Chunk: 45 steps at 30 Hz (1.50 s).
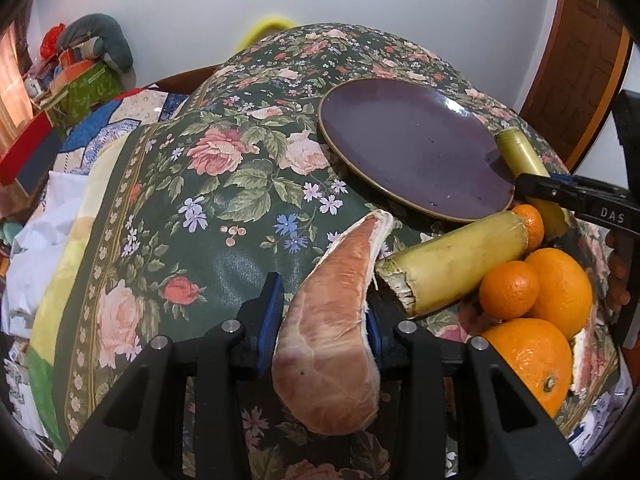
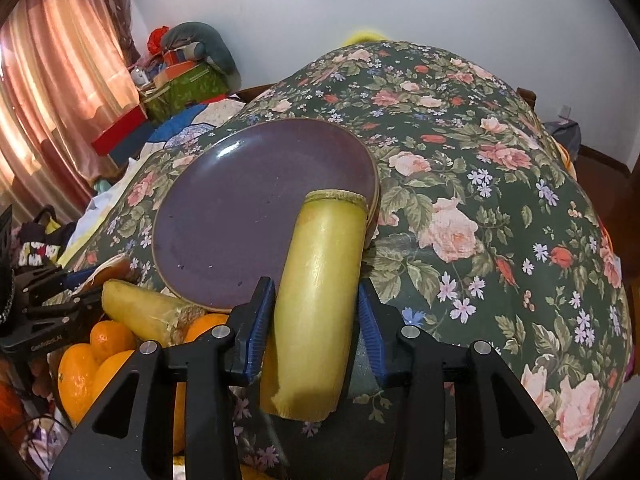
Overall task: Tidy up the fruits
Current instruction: 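Lower the pomelo segment onto the purple plate with left tool while right tool sets the sugarcane beside it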
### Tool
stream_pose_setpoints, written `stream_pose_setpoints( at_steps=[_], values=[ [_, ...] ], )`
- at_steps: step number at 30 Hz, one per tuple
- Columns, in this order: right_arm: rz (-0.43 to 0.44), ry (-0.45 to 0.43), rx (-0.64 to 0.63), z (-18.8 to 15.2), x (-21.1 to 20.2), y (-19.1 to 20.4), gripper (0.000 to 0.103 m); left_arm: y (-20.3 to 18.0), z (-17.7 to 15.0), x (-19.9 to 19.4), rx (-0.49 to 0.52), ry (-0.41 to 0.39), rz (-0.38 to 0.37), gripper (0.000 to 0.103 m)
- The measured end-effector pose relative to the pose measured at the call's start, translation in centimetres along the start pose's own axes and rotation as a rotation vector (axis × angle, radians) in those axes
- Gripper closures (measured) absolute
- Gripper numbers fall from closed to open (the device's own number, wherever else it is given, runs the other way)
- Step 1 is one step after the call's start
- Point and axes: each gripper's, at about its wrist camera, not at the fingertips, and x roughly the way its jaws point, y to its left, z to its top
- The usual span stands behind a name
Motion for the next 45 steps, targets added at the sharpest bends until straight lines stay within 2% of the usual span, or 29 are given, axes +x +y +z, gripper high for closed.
stream_pose_setpoints(
  at_steps=[8,16,33,38,45],
  values=[
    [0.021,-0.004,0.007,-0.1,-0.9,0.2,0.069,0.4,0.6,-1.3,-0.01,-0.024,-0.003,0.074],
    [0.016,-0.056,-0.027,0.6,-2.7,1.1,0.069,0.0,1.8,-2.8,-0.001,-0.071,-0.008,0.08],
    [0.026,-0.158,-0.055,3.1,-4.5,2.4,0.069,-1.0,6.0,-6.0,0.003,-0.216,-0.028,0.082],
    [0.027,-0.174,-0.058,4.1,-3.9,2.6,0.069,-1.4,7.7,-5.8,0.01,-0.247,-0.028,0.082],
    [0.019,-0.169,-0.073,5.6,-2.6,2.6,0.069,-2.2,9.5,-3.9,0.015,-0.243,-0.037,0.082]
  ],
)
